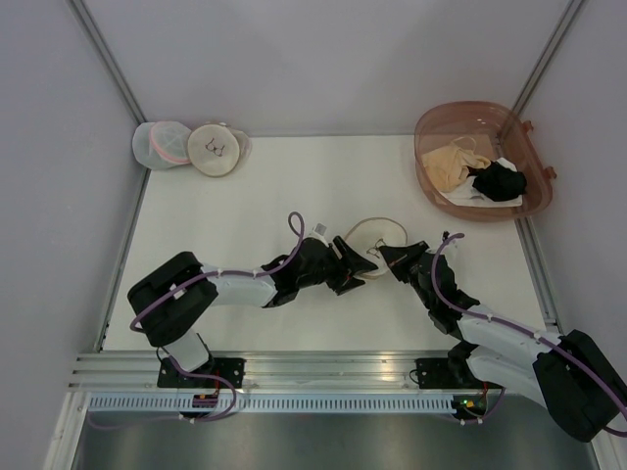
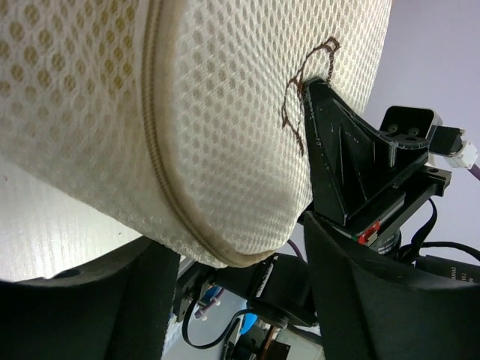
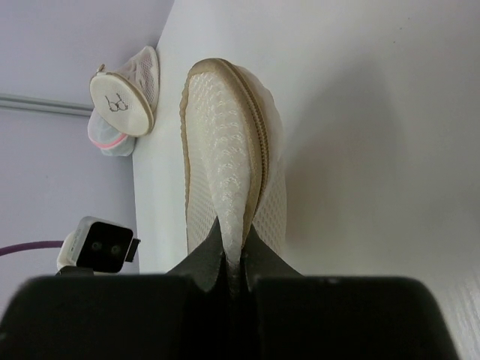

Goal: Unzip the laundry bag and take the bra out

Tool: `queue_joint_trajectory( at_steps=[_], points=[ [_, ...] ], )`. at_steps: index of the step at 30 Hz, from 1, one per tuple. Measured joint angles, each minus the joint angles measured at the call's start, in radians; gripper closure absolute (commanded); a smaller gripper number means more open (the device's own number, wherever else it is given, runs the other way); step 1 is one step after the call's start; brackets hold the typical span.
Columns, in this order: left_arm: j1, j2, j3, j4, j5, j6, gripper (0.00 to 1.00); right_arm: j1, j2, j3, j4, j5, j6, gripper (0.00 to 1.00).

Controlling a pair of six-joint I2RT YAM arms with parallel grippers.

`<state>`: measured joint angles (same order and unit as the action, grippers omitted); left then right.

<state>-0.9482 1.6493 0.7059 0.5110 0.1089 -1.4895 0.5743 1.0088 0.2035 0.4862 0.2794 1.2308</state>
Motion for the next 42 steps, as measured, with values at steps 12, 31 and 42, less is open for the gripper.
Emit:
queue_joint_trajectory(
  at_steps=[12,31,42],
  points=[
    [0.019,0.013,0.0,0.023,0.052,-0.003,0.66,-0.005,0.015,0.0,0.044,-0.103,-0.068,1.0],
    [0.323,-0.127,-0.186,0.087,0.218,0.037,0.98,0.0,-0.345,0.063,-0.335,-0.106,-0.268,0.26],
    [0.397,-0.187,-0.161,0.036,0.344,0.077,0.98,0.0,-0.023,0.116,-0.238,-0.427,-0.497,0.73]
  ],
)
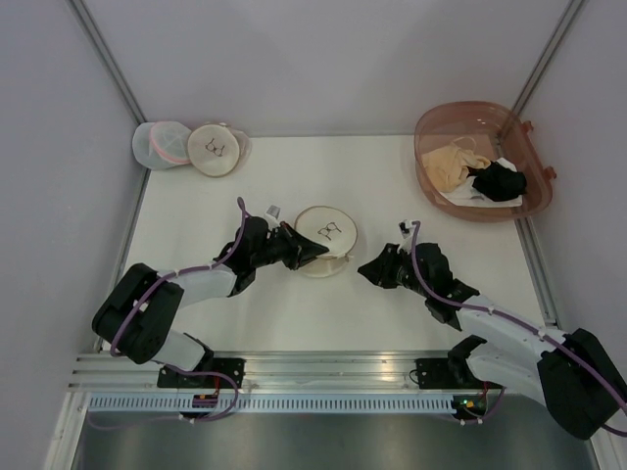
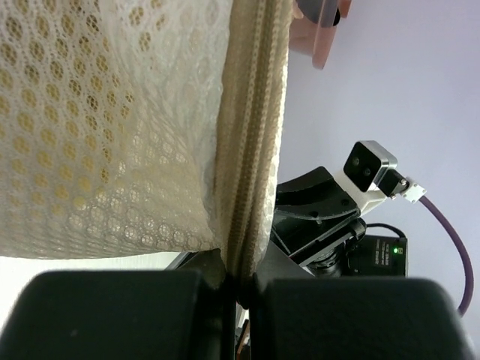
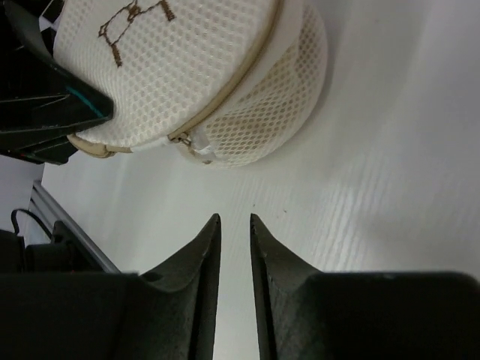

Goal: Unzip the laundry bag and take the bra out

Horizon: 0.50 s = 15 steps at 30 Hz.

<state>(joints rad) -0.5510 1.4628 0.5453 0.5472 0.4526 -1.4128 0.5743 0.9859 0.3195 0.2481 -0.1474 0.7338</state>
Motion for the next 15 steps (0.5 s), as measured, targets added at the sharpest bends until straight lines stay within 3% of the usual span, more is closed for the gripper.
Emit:
queue_joint_trajectory(
  at_steps=[6,15],
  points=[
    [0.004,0.001,0.0,-0.001,0.028,0.0,0.98,0.003,0.109,0.051,0.065,-0.139,-0.104,0.58],
    [0.011,0.007,0.0,0.0,0.052,0.0,0.98,0.016,0.157,0.061,0.14,-0.193,-0.163,0.56]
  ],
)
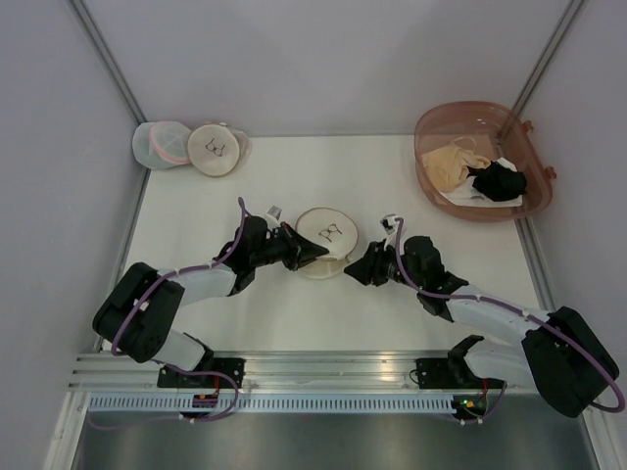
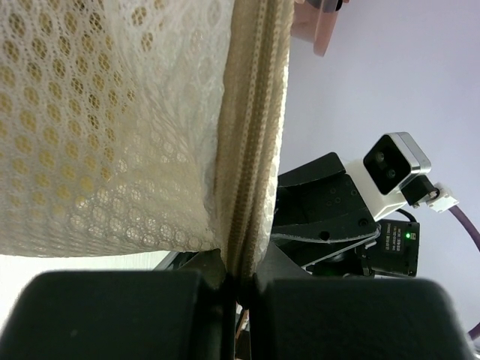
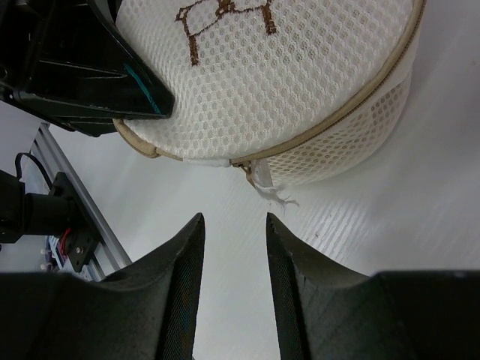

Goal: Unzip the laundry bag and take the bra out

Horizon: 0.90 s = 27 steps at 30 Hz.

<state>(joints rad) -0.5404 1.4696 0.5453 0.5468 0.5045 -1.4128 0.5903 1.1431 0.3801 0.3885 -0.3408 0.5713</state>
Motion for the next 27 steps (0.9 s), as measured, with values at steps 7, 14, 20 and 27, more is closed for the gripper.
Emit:
queue_joint_trajectory(
  at_steps=[7,14,20,27],
  points=[
    [0.0,0.001,-0.001,0.001,0.005,-0.001,0.98,0.003,0.078,0.011,0.042,0.001,-0.016,0.57],
    [0.0,0.001,-0.011,0.009,0.022,-0.001,0.98,0.01,0.103,0.029,0.076,0.012,-0.029,0.57],
    [0.001,0.001,-0.02,0.014,0.022,-0.002,0.98,0.013,0.121,0.035,0.113,0.024,-0.036,0.61],
    [0.001,0.001,-0.026,0.024,0.022,-0.002,0.98,0.016,0.159,0.038,0.137,0.025,-0.039,0.85]
  ],
)
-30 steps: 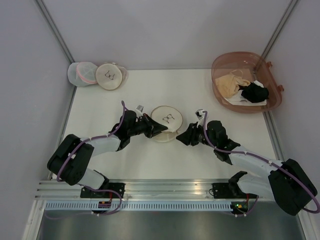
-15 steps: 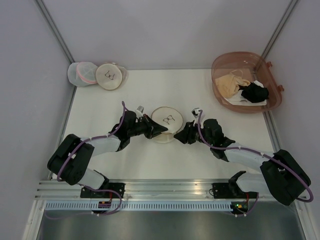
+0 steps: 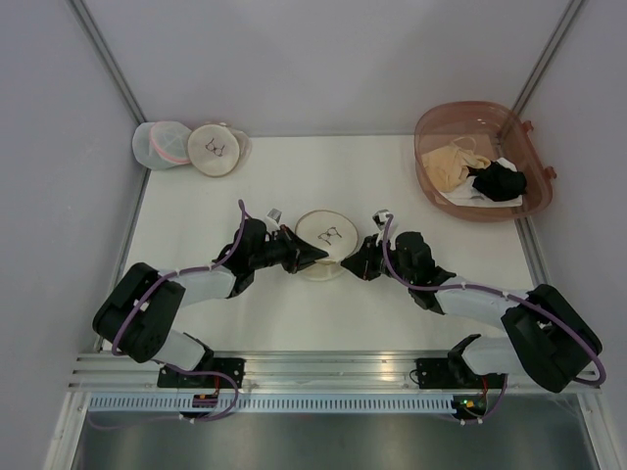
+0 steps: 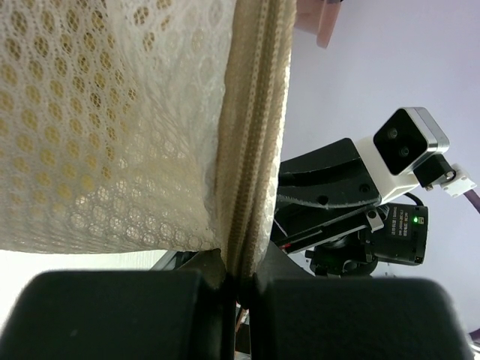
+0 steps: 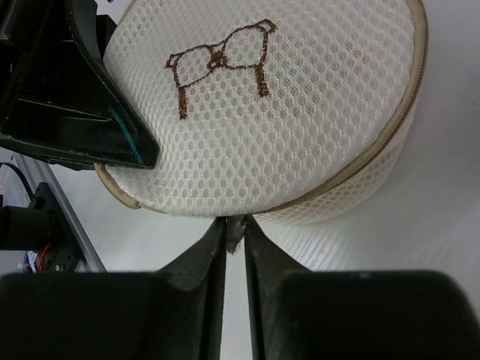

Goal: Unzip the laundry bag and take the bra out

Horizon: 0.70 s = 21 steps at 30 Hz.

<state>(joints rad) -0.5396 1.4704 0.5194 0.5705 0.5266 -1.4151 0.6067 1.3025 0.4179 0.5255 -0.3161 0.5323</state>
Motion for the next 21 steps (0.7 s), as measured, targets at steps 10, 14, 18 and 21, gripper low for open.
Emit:
queue_joint_trajectory(
  at_steps=[10,14,18,21],
  points=[
    [0.009,-0.001,-0.002,0.003,0.003,0.001,0.98,0.0,-0.039,0.006,-0.064,0.027,-0.011,1.0],
    [0.047,-0.001,0.0,-0.019,0.043,0.036,0.98,0.002,-0.103,0.04,-0.19,0.082,-0.039,1.0],
    [0.105,0.019,0.055,-0.113,0.135,0.159,0.98,0.008,-0.143,0.109,-0.34,0.145,-0.079,1.0],
    [0.138,0.066,0.146,-0.219,0.221,0.296,0.98,0.01,-0.146,0.166,-0.444,0.203,-0.109,1.0]
  ],
)
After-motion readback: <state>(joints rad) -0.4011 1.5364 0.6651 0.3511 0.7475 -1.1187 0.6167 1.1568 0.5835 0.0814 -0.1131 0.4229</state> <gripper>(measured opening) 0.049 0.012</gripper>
